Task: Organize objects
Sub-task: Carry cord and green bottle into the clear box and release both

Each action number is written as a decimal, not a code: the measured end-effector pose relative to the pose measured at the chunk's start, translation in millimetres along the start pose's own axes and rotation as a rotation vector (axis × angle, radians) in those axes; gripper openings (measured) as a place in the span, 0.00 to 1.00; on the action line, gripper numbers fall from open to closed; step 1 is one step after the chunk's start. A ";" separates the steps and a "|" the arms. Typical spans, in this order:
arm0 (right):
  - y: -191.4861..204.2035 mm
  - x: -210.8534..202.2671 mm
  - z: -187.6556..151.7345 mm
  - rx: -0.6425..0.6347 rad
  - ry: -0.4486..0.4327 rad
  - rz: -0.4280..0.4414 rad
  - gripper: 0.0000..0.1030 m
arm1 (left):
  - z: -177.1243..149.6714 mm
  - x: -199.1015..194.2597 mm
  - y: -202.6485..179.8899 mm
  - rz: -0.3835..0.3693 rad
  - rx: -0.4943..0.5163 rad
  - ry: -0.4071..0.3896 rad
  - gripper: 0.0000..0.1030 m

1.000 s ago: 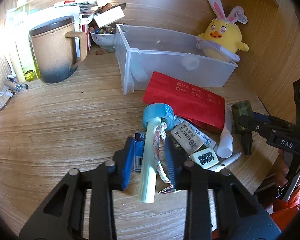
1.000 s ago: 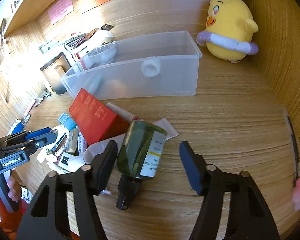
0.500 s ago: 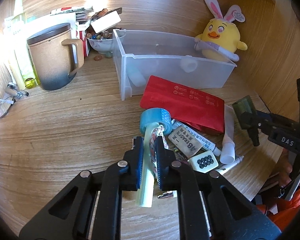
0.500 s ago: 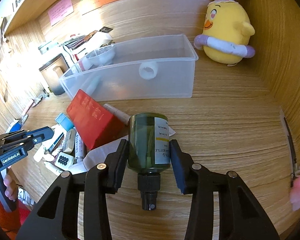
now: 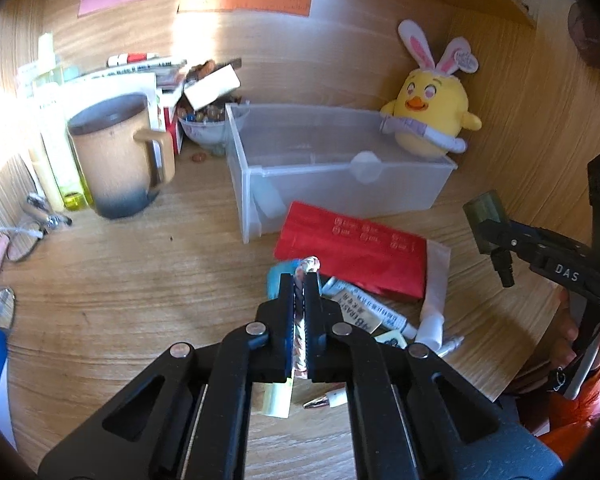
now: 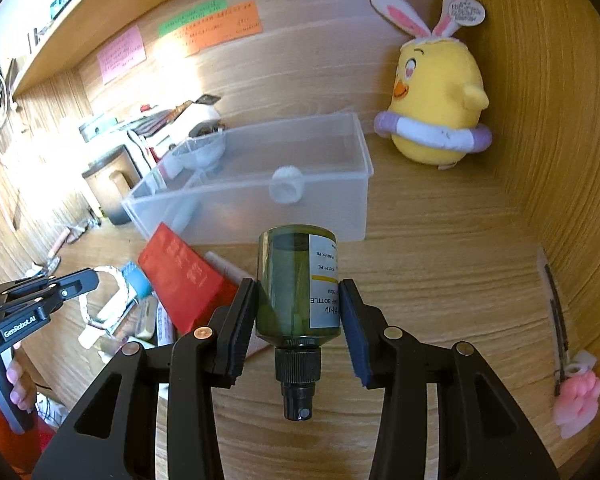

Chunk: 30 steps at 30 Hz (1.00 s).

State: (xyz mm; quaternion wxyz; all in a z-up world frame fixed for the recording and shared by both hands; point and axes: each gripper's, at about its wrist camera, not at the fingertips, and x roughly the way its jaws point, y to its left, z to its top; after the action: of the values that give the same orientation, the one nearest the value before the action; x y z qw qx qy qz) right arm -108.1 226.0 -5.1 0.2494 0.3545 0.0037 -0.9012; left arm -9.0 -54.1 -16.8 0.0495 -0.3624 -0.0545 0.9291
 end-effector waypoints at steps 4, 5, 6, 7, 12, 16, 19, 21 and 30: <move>1.8 -2.8 8.3 -0.007 -0.023 0.005 0.37 | 10.0 -7.7 0.3 -0.007 -0.006 -0.030 0.03; 2.8 -3.1 10.4 -0.011 -0.028 0.006 0.37 | 12.4 -8.9 0.2 -0.009 -0.007 -0.036 0.03; 3.8 -3.6 13.0 -0.014 -0.036 0.006 0.37 | 14.8 -10.2 0.1 -0.009 -0.008 -0.043 0.03; 4.5 -4.4 15.6 -0.017 -0.044 0.005 0.37 | 18.5 -11.6 -0.4 -0.010 -0.009 -0.053 0.03; 6.2 -7.2 30.7 -0.034 -0.082 0.011 0.37 | 37.8 -14.4 -2.0 -0.017 -0.022 -0.103 0.03; 8.3 -5.9 47.0 -0.051 -0.105 0.023 0.37 | 53.6 -11.6 -5.2 -0.017 -0.023 -0.129 0.03; 10.1 -2.0 61.0 -0.065 -0.118 0.028 0.37 | 66.7 -9.1 -6.7 -0.013 -0.021 -0.148 0.03; 11.3 0.6 69.7 -0.072 -0.123 0.034 0.37 | 75.0 -7.4 -6.5 -0.015 -0.024 -0.158 0.03; 16.0 19.0 111.2 -0.114 -0.144 0.024 0.37 | 114.7 8.7 -4.3 -0.012 -0.030 -0.186 0.03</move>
State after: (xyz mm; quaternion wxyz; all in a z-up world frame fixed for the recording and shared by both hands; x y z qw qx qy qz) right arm -183.5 183.0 68.8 0.2797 0.2740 0.0327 -0.9196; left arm -93.0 -56.2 61.8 0.0443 -0.2751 -0.0747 0.9575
